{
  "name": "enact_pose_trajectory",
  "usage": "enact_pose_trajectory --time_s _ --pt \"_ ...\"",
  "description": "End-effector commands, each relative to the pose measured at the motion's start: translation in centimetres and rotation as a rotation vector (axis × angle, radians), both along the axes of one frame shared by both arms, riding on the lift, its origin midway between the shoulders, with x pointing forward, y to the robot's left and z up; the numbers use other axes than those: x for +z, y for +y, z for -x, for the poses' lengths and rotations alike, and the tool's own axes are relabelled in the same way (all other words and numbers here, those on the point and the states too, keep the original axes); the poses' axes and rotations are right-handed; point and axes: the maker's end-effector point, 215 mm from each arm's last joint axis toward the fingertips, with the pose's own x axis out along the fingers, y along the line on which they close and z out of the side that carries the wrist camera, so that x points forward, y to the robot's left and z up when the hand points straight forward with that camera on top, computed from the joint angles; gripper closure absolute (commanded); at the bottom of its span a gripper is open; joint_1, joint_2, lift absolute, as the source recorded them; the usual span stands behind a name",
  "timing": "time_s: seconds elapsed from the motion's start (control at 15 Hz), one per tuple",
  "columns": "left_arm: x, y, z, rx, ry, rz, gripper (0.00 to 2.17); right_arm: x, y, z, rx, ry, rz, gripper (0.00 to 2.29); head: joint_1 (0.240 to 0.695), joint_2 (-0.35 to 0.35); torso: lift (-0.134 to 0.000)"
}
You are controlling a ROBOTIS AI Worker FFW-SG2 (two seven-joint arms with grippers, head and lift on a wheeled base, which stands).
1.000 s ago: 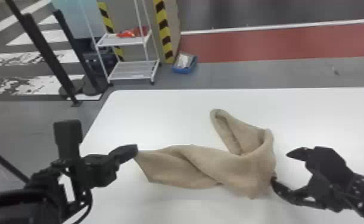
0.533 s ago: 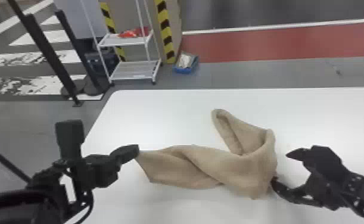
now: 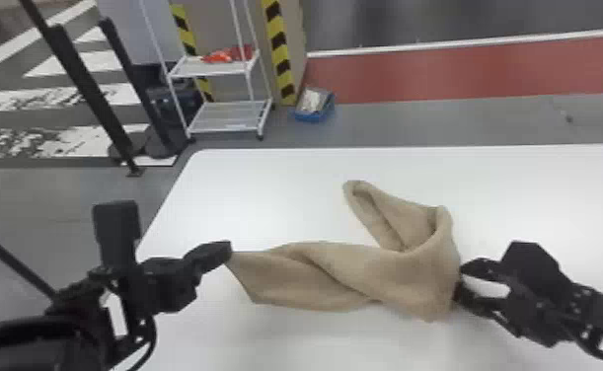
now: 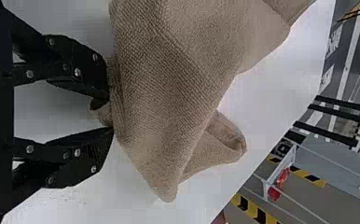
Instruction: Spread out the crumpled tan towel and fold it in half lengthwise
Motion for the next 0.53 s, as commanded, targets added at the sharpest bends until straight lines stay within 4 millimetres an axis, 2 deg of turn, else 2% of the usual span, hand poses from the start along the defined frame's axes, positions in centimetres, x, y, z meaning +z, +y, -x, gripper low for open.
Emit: enact_pose_trajectory --time_s 0.0,0.13,0.2,0.27,0.4,0.47 --pt "0.1 0.3 0.0 0.003 -0.001 0.001 2.14 0.3 -0.3 -0.1 0.0 -0.015 -0.009 1.61 0.695 0.232 -0.124" --pt "0.1 0.5 0.1 0.007 -0.002 0.001 2.14 0.8 -0.8 -0.2 0.006 -0.047 -0.007 1.84 0.695 0.233 -0.124" --pt "0.3 0.8 0.0 0.011 -0.006 -0.004 2.14 1.7 -0.8 -0.4 0.016 -0.084 -0.009 1.87 0.695 0.231 -0.124" --pt "0.7 1.0 -0.3 0.014 -0.014 -0.006 2.14 2.9 -1.4 -0.6 0.009 -0.121 -0.024 1.87 0.695 0.23 -0.124" --pt "1.7 1.8 -1.1 0.024 -0.036 -0.008 2.14 7.0 -3.2 -1.7 -0.029 -0.2 -0.066 1.95 0.695 0.227 -0.124" --pt "2.6 2.8 -1.4 0.041 -0.055 -0.013 2.14 9.0 -4.8 -2.1 -0.059 -0.238 -0.076 1.96 0.695 0.224 -0.124"
